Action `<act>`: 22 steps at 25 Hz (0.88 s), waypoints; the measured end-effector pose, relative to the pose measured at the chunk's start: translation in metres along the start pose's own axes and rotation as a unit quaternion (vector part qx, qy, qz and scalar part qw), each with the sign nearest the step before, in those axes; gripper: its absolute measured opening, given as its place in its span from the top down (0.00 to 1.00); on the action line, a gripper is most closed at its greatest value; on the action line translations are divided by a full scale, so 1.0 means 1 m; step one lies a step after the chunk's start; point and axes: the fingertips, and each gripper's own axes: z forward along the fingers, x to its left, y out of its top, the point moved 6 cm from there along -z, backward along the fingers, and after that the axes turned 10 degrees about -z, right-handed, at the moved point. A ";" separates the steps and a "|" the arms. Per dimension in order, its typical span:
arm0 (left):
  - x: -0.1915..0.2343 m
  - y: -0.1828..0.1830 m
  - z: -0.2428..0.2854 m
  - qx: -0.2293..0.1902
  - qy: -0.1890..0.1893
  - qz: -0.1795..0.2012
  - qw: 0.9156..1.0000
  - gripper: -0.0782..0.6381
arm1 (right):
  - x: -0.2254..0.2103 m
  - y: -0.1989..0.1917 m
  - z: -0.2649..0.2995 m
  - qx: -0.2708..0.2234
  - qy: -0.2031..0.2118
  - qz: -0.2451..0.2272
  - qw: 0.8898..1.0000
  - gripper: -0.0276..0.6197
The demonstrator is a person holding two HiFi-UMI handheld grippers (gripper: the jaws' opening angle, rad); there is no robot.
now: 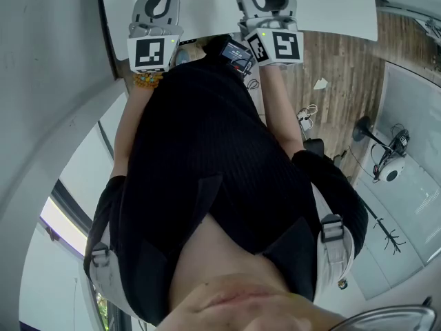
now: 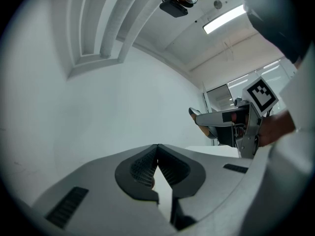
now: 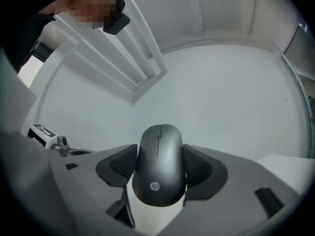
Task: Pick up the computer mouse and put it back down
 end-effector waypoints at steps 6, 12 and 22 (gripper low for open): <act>0.001 -0.001 0.002 0.000 -0.003 0.003 1.000 0.87 | -0.003 0.000 0.002 0.001 -0.004 -0.001 1.000 0.53; 0.003 -0.007 0.009 0.007 0.000 -0.001 1.000 0.87 | -0.009 -0.005 0.006 0.007 -0.009 0.000 1.000 0.53; 0.005 -0.012 0.009 0.016 0.005 0.002 1.000 0.87 | -0.013 -0.014 0.011 0.026 -0.009 0.004 1.000 0.53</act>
